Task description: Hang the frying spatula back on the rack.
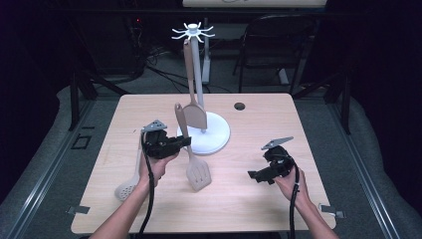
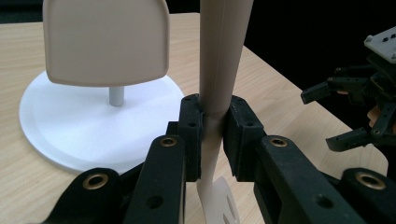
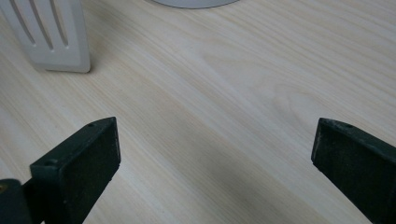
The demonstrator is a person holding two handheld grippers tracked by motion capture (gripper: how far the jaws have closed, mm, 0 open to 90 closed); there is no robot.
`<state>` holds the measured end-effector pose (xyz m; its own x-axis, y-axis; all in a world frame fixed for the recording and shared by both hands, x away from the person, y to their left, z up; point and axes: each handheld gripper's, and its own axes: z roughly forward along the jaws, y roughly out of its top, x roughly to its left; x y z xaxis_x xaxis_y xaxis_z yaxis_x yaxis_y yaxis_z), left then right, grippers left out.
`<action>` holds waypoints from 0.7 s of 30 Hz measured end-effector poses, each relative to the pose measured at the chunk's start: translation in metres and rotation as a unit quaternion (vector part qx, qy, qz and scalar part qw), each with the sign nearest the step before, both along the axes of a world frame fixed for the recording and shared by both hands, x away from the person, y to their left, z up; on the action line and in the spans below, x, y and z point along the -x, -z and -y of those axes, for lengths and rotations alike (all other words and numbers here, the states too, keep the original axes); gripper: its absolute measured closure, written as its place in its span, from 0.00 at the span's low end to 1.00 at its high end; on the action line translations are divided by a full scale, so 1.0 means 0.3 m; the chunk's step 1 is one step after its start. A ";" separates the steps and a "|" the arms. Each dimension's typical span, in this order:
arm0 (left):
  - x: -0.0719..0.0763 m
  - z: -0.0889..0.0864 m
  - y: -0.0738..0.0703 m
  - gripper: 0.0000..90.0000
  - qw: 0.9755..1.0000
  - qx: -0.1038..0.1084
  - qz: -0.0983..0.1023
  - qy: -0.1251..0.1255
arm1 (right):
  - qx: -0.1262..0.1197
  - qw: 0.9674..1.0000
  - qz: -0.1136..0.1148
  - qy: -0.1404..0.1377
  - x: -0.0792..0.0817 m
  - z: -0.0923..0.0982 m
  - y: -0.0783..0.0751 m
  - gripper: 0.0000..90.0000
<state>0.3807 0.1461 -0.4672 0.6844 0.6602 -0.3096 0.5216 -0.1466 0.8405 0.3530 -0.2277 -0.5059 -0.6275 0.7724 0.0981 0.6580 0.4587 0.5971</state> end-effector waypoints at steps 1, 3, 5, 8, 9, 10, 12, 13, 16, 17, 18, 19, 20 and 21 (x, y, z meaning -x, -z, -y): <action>-0.001 0.004 -0.005 0.87 1.000 -0.002 0.003 0.002 | 0.005 1.000 0.004 0.005 0.001 0.003 -0.002 0.01; -0.003 0.013 -0.017 0.87 1.000 -0.008 0.009 0.006 | 0.014 1.000 0.005 0.005 0.000 0.010 -0.005 0.01; -0.003 0.018 -0.023 0.87 1.000 -0.010 0.011 0.006 | 0.009 1.000 0.005 0.009 0.000 0.011 -0.004 0.01; -0.007 0.035 -0.048 0.87 1.000 -0.017 0.021 0.011 | 0.013 1.000 0.004 0.006 -0.004 0.013 0.000 0.01; -0.009 0.039 -0.055 0.87 0.999 -0.021 0.024 0.013 | 0.016 1.000 0.002 0.005 -0.004 0.012 0.003 0.01; -0.012 0.043 -0.062 0.87 0.999 -0.025 0.026 0.015 | 0.017 1.000 0.001 0.006 -0.005 0.011 0.006 0.01; -0.016 0.053 -0.074 0.87 0.999 -0.028 0.029 0.017 | 0.030 1.000 -0.002 0.004 -0.010 0.014 0.007 0.01; -0.018 0.057 -0.079 0.87 0.999 -0.030 0.031 0.018 | 0.024 1.000 0.001 0.009 -0.012 0.015 0.008 0.01; -0.028 0.070 -0.093 0.87 0.999 -0.035 0.032 0.020 | 0.024 1.000 -0.004 0.015 -0.019 0.029 0.010 0.01; -0.032 0.073 -0.097 0.87 0.999 -0.036 0.032 0.022 | 0.026 1.000 -0.005 0.015 -0.021 0.032 0.012 0.01; -0.036 0.075 -0.101 0.87 0.998 -0.039 0.032 0.023 | 0.025 1.000 -0.007 0.014 -0.023 0.034 0.014 0.01; -0.041 0.078 -0.106 0.87 0.998 -0.040 0.033 0.024 | 0.023 1.000 -0.009 0.016 -0.024 0.033 0.016 0.01; -0.044 0.081 -0.110 0.87 0.998 -0.039 0.033 0.023 | 0.026 1.000 -0.008 0.014 -0.028 0.036 0.018 0.01; -0.048 0.081 -0.114 0.87 0.998 -0.042 0.036 0.025 | 0.028 0.999 -0.006 0.016 -0.029 0.036 0.021 0.01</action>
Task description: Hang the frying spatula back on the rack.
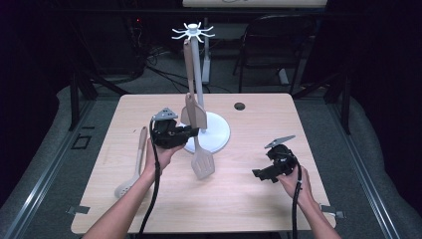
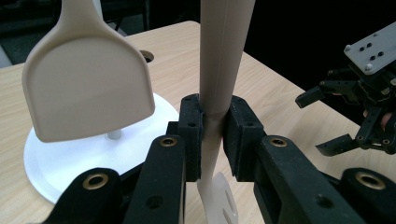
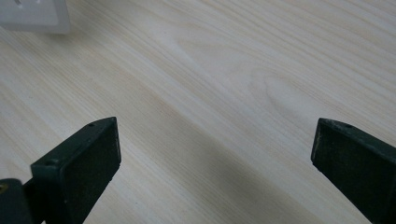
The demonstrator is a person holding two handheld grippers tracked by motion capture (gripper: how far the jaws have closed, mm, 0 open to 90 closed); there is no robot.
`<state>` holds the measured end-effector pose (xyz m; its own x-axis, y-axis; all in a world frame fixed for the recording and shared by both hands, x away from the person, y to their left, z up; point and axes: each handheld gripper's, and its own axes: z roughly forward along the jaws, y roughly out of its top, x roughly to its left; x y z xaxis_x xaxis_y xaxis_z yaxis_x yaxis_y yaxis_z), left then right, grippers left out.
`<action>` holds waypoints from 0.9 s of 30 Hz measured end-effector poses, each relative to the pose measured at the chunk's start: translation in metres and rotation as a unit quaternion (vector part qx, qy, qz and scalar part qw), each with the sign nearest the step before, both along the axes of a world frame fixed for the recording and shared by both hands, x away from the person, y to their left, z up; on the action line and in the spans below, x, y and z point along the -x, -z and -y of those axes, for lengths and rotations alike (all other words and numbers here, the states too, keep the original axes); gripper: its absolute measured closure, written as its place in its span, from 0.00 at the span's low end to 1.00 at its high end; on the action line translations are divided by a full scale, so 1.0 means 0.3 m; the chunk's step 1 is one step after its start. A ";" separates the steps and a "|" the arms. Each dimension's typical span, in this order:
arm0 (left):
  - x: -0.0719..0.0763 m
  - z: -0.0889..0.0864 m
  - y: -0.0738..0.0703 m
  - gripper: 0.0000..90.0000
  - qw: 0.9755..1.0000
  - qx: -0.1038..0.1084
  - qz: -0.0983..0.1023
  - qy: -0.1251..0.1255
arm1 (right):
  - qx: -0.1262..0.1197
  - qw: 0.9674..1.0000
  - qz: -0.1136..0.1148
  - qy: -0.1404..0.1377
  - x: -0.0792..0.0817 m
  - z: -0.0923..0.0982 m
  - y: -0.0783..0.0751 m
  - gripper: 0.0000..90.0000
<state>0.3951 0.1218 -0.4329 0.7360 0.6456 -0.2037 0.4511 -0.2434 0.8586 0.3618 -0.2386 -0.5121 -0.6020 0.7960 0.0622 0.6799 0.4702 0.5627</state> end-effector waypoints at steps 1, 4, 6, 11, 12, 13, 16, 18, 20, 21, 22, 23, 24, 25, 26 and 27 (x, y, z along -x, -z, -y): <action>-0.002 0.003 -0.005 0.87 1.000 0.000 -0.001 -0.002 | 0.002 1.000 -0.002 0.002 0.000 0.000 0.000 0.02; -0.011 0.011 -0.020 0.87 1.000 0.000 0.003 0.002 | 0.014 1.000 -0.003 -0.003 -0.005 0.006 -0.002 0.02; -0.016 0.018 -0.033 0.87 1.000 -0.002 0.007 0.005 | 0.008 1.000 -0.002 -0.001 -0.005 0.005 0.002 0.02; -0.031 0.033 -0.061 0.87 1.000 -0.008 0.013 0.012 | 0.005 1.000 -0.006 -0.006 -0.006 0.001 0.004 0.03; -0.035 0.036 -0.067 0.87 1.000 -0.010 0.013 0.014 | 0.006 1.000 -0.006 -0.005 -0.006 0.000 0.004 0.03; -0.039 0.040 -0.073 0.87 1.000 -0.011 0.015 0.013 | 0.007 1.000 -0.006 -0.006 -0.006 -0.001 0.004 0.03; -0.050 0.051 -0.087 0.87 1.000 -0.010 0.017 0.014 | 0.011 1.000 -0.003 -0.008 -0.006 -0.001 0.003 0.03; -0.056 0.057 -0.095 0.87 1.000 -0.012 0.018 0.014 | 0.023 1.000 -0.003 -0.010 -0.006 0.002 -0.003 0.03; -0.064 0.063 -0.103 0.87 1.000 -0.011 0.020 0.014 | 0.009 1.000 -0.001 -0.006 -0.004 -0.002 0.002 0.03; -0.064 0.063 -0.103 0.87 1.000 -0.011 0.020 0.014 | 0.008 1.000 -0.001 -0.007 -0.004 -0.002 0.002 0.03; -0.069 0.065 -0.111 0.87 0.999 -0.016 0.023 0.016 | 0.009 1.000 -0.002 -0.006 -0.004 -0.002 0.002 0.03; -0.072 0.069 -0.115 0.87 0.999 -0.014 0.024 0.015 | 0.020 1.000 -0.001 -0.009 -0.005 0.001 -0.003 0.03; -0.075 0.069 -0.121 0.87 0.999 -0.017 0.025 0.016 | 0.020 1.000 -0.002 -0.008 -0.005 0.001 -0.003 0.03; -0.076 0.070 -0.124 0.87 0.999 -0.018 0.025 0.016 | 0.021 1.000 -0.002 -0.008 -0.005 0.001 -0.003 0.03; -0.079 0.071 -0.129 0.87 0.999 -0.019 0.026 0.015 | 0.021 1.000 -0.001 -0.008 -0.006 0.002 -0.004 0.03; -0.082 0.072 -0.133 0.87 0.999 -0.020 0.027 0.016 | -0.001 1.000 -0.003 -0.009 -0.006 -0.002 0.005 0.03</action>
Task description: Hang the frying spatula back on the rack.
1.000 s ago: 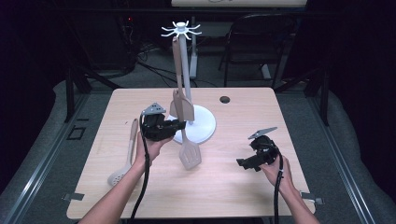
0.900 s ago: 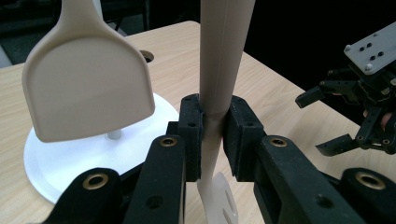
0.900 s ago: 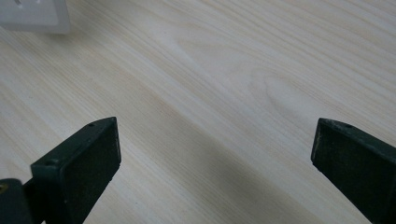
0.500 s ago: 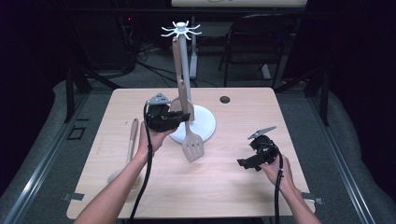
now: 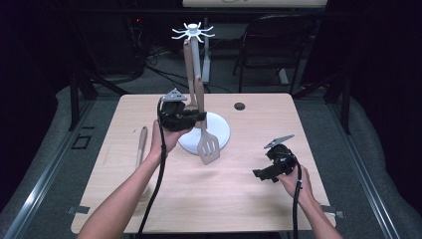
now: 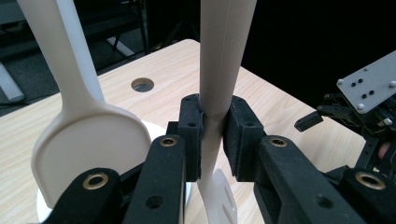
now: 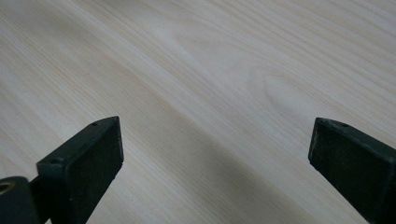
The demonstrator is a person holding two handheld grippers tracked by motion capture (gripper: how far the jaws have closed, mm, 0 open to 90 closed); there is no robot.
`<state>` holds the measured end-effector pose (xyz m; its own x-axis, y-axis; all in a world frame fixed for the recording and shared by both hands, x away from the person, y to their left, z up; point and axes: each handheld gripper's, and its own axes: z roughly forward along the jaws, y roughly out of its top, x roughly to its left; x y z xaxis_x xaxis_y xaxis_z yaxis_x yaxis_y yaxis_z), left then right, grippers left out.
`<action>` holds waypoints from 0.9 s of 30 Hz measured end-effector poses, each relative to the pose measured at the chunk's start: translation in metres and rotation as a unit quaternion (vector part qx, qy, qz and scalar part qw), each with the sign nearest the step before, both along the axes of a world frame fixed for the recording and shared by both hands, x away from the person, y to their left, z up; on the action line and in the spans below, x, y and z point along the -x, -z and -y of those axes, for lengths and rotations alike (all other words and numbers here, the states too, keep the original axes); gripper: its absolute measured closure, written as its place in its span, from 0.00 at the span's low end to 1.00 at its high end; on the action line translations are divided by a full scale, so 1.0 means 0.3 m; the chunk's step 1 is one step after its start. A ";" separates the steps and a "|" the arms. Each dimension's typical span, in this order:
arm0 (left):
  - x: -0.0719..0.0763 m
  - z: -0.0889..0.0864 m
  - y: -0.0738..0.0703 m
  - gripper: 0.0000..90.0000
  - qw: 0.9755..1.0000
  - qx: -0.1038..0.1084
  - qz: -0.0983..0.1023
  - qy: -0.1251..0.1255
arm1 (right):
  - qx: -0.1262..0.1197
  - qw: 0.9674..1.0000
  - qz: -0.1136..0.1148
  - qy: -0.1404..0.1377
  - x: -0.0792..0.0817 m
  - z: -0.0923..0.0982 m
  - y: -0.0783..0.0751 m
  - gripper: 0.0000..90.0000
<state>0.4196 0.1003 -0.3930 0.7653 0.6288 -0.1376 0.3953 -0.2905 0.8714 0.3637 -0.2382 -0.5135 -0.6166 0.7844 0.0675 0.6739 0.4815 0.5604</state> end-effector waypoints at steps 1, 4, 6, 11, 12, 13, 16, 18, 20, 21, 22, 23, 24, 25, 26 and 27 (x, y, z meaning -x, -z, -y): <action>-0.002 0.000 -0.003 0.87 1.000 0.000 0.002 -0.001 | 0.006 1.000 0.003 0.002 0.000 0.002 -0.002 0.03; -0.007 0.001 -0.014 0.87 1.000 -0.001 0.002 -0.002 | 0.009 1.000 0.001 0.003 0.000 0.004 -0.004 0.03; -0.011 0.003 -0.024 0.87 1.000 0.000 0.005 -0.004 | 0.009 1.000 0.001 0.003 -0.001 0.005 -0.004 0.03; -0.022 0.005 -0.050 0.87 1.000 -0.002 0.012 -0.004 | 0.007 1.000 0.002 0.002 0.000 0.004 -0.004 0.03; -0.023 0.006 -0.054 0.87 1.000 -0.002 0.012 -0.005 | 0.005 1.000 0.002 0.002 0.000 0.003 -0.003 0.03; -0.027 0.007 -0.062 0.87 1.000 -0.004 0.013 -0.004 | 0.005 1.000 0.000 0.002 0.000 0.002 -0.003 0.03; -0.037 0.011 -0.078 0.87 1.000 -0.004 0.017 -0.005 | 0.006 1.000 0.002 0.001 -0.001 0.001 -0.002 0.03; -0.044 0.014 -0.089 0.87 1.000 -0.005 0.019 -0.006 | 0.009 1.000 0.001 0.002 0.000 0.000 -0.003 0.03; -0.052 0.018 -0.097 0.87 1.000 -0.006 0.020 -0.007 | 0.006 1.000 0.002 0.001 -0.001 0.000 -0.001 0.03; -0.056 0.019 -0.100 0.87 1.000 -0.006 0.021 -0.006 | 0.006 1.000 0.002 0.001 -0.001 0.001 -0.001 0.03; -0.060 0.021 -0.104 0.87 1.000 -0.007 0.022 -0.007 | 0.006 1.000 0.002 0.001 -0.001 0.001 -0.001 0.03; -0.065 0.023 -0.109 0.87 1.000 -0.006 0.023 -0.008 | 0.006 1.000 0.002 0.001 -0.001 0.001 -0.001 0.03; -0.069 0.023 -0.114 0.87 1.000 -0.008 0.022 -0.006 | 0.006 1.000 0.002 0.001 -0.001 0.001 -0.001 0.03; -0.073 0.025 -0.118 0.87 1.000 -0.008 0.022 -0.007 | 0.006 1.000 0.002 0.000 -0.001 0.001 -0.001 0.03; -0.076 0.026 -0.120 0.87 1.000 -0.008 0.024 -0.008 | 0.006 1.000 0.001 0.000 -0.001 0.001 -0.001 0.03; -0.080 0.028 -0.125 0.87 1.000 -0.007 0.023 -0.010 | 0.006 1.000 0.002 0.000 -0.001 0.001 -0.001 0.03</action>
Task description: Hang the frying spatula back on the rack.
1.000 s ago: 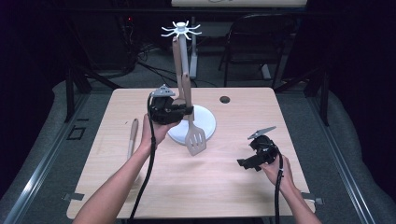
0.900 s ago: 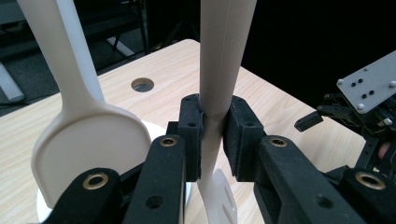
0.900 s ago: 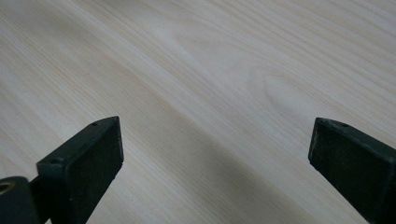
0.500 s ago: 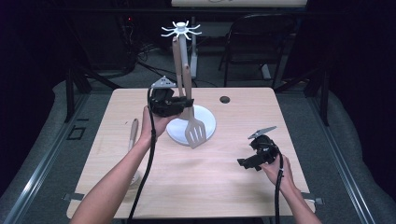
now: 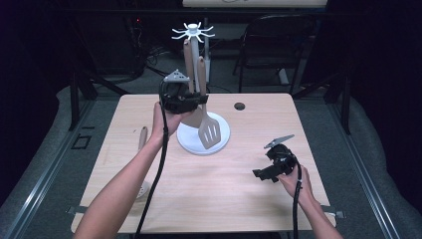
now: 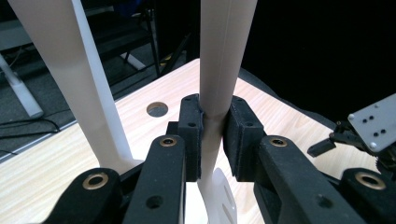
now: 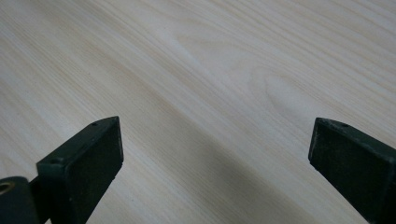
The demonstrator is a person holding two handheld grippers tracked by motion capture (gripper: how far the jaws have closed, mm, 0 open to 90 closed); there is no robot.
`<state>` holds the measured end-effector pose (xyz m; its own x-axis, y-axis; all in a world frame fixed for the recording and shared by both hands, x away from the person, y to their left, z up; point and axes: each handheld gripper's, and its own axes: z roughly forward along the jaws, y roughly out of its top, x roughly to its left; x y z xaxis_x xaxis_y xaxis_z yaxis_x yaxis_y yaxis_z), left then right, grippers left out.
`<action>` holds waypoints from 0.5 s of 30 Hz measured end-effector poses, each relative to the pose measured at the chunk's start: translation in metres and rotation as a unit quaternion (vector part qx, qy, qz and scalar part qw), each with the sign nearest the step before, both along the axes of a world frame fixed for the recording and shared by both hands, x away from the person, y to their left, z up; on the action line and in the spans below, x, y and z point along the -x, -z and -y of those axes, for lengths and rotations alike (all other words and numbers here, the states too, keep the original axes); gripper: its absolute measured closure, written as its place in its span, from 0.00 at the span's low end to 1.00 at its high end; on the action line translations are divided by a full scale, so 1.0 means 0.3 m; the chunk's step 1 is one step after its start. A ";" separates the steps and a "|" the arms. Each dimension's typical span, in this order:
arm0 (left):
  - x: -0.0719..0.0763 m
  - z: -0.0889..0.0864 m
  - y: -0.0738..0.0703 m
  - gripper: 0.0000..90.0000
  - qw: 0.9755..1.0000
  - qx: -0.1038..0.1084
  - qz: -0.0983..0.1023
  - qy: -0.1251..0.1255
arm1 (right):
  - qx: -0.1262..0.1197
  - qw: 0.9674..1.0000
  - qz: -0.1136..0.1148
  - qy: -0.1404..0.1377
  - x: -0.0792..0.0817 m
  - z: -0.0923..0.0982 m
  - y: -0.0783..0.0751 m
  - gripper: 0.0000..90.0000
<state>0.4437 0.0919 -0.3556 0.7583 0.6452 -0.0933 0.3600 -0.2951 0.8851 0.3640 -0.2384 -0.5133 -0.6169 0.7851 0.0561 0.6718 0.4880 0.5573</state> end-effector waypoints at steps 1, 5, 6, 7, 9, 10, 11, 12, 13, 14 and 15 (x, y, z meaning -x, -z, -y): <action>-0.003 0.001 -0.003 0.87 1.000 -0.001 0.001 0.001 | 0.001 1.000 -0.002 0.001 0.000 0.000 -0.001 0.03; -0.013 0.006 -0.018 0.87 1.000 -0.002 0.003 0.000 | -0.001 1.000 -0.003 0.000 0.000 0.000 0.000 0.03; -0.016 0.008 -0.022 0.87 1.000 -0.002 0.004 -0.001 | 0.002 1.000 -0.004 -0.001 -0.001 0.000 0.000 0.03; -0.016 0.008 -0.022 0.87 1.000 -0.002 0.004 -0.001 | 0.004 1.000 -0.003 -0.002 -0.001 0.001 0.000 0.03; -0.022 0.010 -0.030 0.87 1.000 -0.003 0.004 0.000 | 0.003 1.000 -0.003 -0.002 -0.001 0.000 0.000 0.03; -0.025 0.011 -0.035 0.87 1.000 -0.005 0.005 0.001 | 0.005 1.000 -0.004 -0.003 -0.001 0.000 0.000 0.03; -0.030 0.014 -0.042 0.87 1.000 -0.004 0.006 0.001 | 0.003 1.000 -0.004 -0.003 -0.002 -0.001 0.001 0.03; -0.032 0.014 -0.046 0.87 1.000 -0.005 0.006 0.001 | 0.003 1.000 -0.004 -0.003 -0.002 -0.001 0.001 0.03; -0.035 0.015 -0.051 0.87 1.000 -0.006 0.007 0.001 | 0.003 1.000 -0.004 -0.003 -0.002 -0.001 0.002 0.03; -0.038 0.017 -0.055 0.87 1.000 -0.006 0.006 0.000 | 0.004 1.000 -0.007 -0.002 -0.002 -0.001 0.001 0.03; -0.041 0.019 -0.059 0.87 1.000 -0.007 0.006 0.000 | 0.004 1.000 -0.007 -0.002 -0.002 -0.001 0.001 0.03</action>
<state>0.4561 0.0861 -0.3378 0.7588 0.6470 -0.0750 0.3500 -0.3079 0.8847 0.3646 -0.2382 -0.5136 -0.6194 0.7829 0.0588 0.6775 0.4952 0.5438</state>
